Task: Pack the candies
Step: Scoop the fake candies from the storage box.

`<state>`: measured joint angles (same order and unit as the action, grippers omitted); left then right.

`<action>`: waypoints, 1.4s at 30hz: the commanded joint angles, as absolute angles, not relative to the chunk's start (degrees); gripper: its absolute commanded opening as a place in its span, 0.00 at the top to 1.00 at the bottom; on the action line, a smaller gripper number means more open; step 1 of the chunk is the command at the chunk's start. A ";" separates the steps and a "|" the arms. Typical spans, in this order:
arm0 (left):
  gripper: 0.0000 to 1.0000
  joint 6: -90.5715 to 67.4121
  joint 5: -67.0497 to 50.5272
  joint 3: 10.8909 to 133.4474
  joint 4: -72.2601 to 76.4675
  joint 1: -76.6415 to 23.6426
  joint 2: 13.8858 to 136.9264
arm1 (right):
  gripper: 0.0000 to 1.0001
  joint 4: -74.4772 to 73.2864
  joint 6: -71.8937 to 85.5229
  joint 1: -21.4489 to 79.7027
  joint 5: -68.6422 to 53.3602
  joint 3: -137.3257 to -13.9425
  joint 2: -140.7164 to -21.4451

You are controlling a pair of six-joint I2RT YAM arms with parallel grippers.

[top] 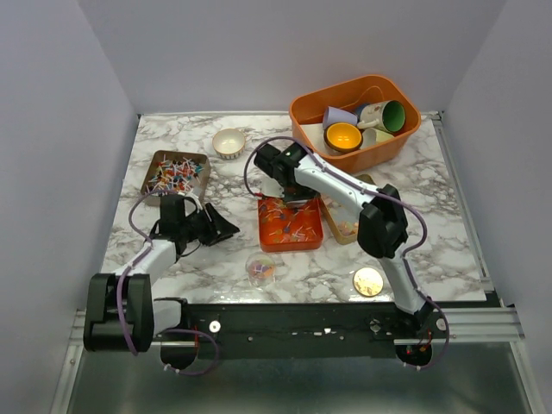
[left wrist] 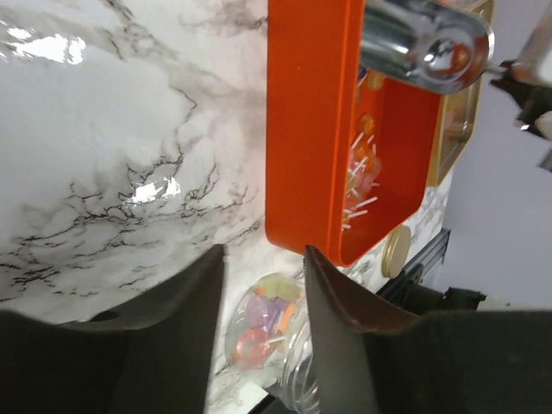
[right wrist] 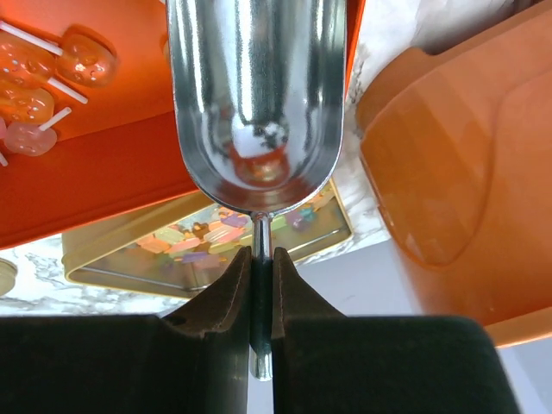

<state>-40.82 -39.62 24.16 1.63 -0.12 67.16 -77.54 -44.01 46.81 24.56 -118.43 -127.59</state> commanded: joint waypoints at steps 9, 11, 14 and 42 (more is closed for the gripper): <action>0.93 -45.44 -40.95 28.12 15.64 -11.07 85.59 | 0.99 -82.53 -50.27 49.66 24.52 -119.18 -129.55; 0.95 -46.32 -41.66 30.05 17.13 -11.95 88.85 | 0.99 -81.65 -50.45 49.83 24.08 -119.35 -130.08; 0.97 -47.54 -42.71 32.77 18.89 -12.83 93.15 | 0.99 -80.34 -50.71 50.45 23.29 -120.49 -131.30; 0.99 -40.52 -44.12 45.09 7.83 -13.01 99.58 | 0.99 -48.87 -53.18 51.77 -1.74 -101.17 -122.53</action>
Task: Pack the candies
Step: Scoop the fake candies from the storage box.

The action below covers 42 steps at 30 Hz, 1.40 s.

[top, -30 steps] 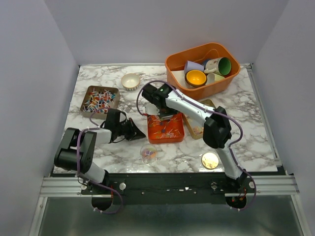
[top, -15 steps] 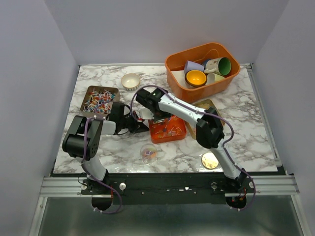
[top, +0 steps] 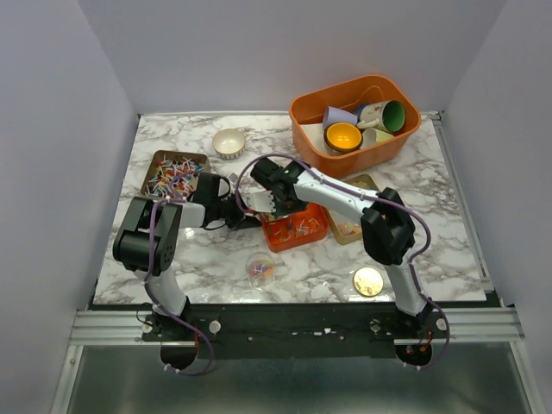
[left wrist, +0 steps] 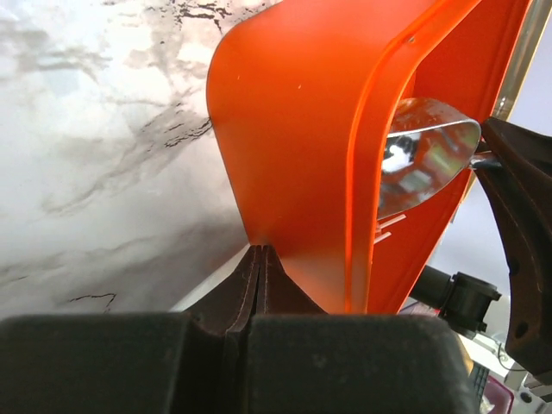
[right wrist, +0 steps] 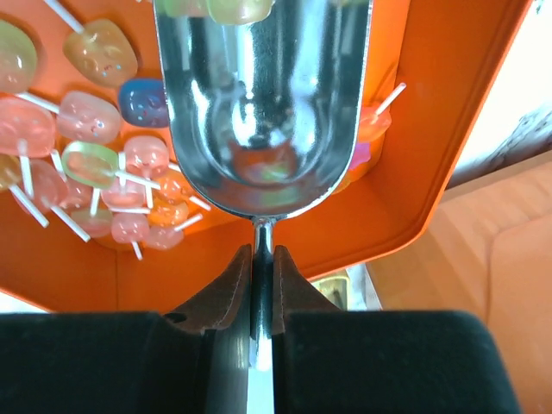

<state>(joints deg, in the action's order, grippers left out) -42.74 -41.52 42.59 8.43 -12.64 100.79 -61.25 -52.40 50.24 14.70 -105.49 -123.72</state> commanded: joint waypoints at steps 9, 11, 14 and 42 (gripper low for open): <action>1.00 -33.85 -45.61 47.11 -5.77 -9.76 93.61 | 0.99 -45.71 -48.78 48.35 -9.75 -97.30 -118.92; 1.00 -30.26 -46.14 47.89 -9.38 -8.71 91.15 | 0.99 -44.22 -48.61 47.55 -11.42 -94.59 -117.34; 1.00 -25.33 -46.23 48.25 -16.42 -6.86 87.37 | 0.99 -42.54 -48.52 46.06 -13.09 -92.03 -115.23; 0.46 -8.09 -44.48 56.95 -34.28 0.86 69.26 | 0.99 -42.26 -53.25 39.29 -18.37 -81.82 -94.85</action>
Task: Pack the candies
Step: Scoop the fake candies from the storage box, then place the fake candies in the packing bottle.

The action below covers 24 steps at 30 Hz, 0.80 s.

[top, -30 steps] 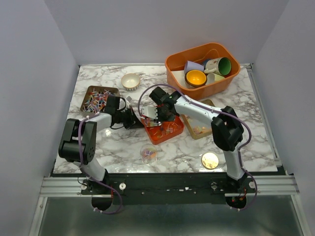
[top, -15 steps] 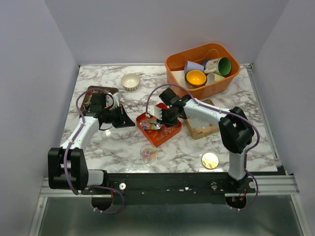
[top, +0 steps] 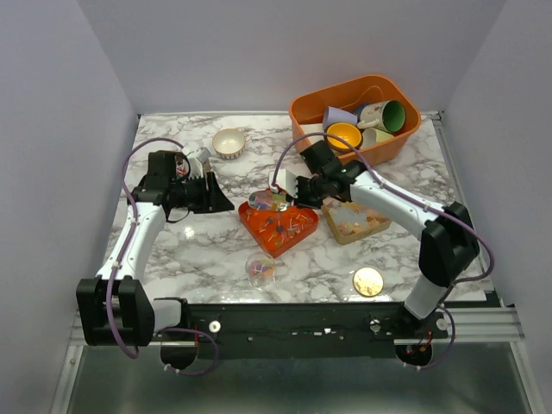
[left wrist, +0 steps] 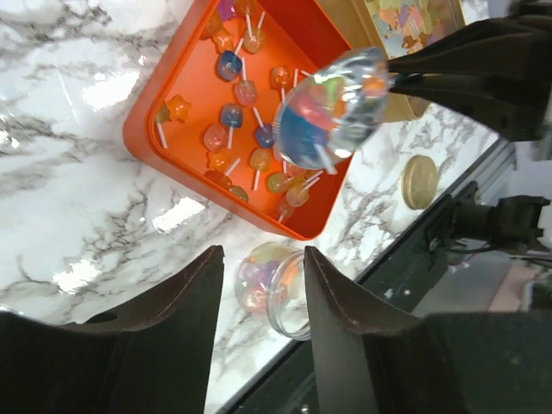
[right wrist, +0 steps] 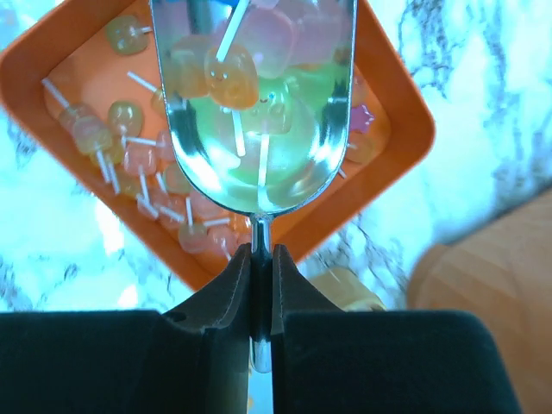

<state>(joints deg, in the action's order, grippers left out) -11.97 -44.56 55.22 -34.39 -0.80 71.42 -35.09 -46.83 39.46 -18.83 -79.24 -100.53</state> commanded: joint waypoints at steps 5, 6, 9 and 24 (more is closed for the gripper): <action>0.31 -8.52 -39.47 56.34 -33.84 2.45 66.98 | 0.99 -55.53 -60.10 39.46 -16.79 -87.26 -93.17; 0.29 -8.70 -38.68 55.64 -33.66 2.81 66.36 | 0.99 -57.11 -60.81 39.72 -16.53 -87.62 -92.82; 0.13 -9.75 -36.57 53.89 -33.14 4.13 64.34 | 0.99 -60.90 -62.75 41.91 -13.81 -86.93 -91.23; 0.01 -9.93 -26.19 47.99 -31.91 5.97 50.72 | 0.99 -70.13 -56.87 59.49 7.28 -87.79 -96.23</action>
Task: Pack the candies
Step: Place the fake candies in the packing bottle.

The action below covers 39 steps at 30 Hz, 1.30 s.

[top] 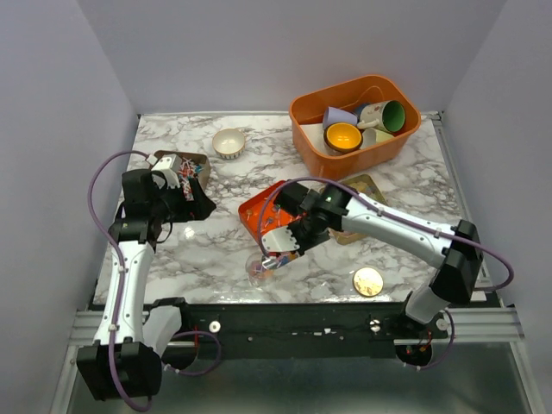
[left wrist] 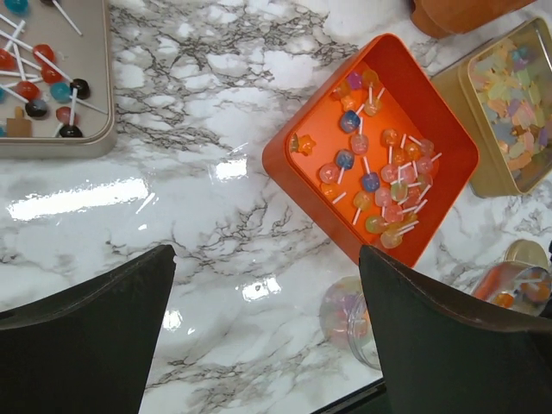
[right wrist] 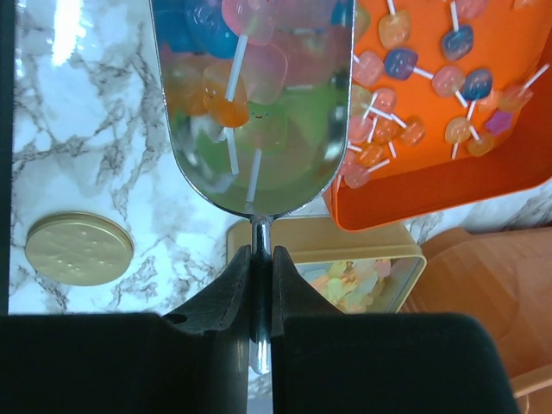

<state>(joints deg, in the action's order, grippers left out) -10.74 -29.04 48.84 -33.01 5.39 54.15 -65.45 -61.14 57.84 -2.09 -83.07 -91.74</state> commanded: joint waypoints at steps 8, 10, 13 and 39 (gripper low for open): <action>0.01 -10.81 -25.93 46.93 -30.94 6.33 46.94 | 0.99 -74.26 -56.34 65.47 17.92 -94.48 -103.79; 0.01 -11.16 -25.84 46.58 -30.50 6.50 46.15 | 0.99 -74.71 -57.21 67.14 20.82 -95.27 -104.32; 0.01 -12.39 -25.75 45.88 -29.62 6.94 45.53 | 0.99 -74.18 -59.41 69.34 25.82 -94.23 -104.33; 0.08 14.93 -19.43 67.73 -25.74 -11.34 86.82 | 0.99 -73.39 -46.15 43.10 12.78 -96.32 -90.18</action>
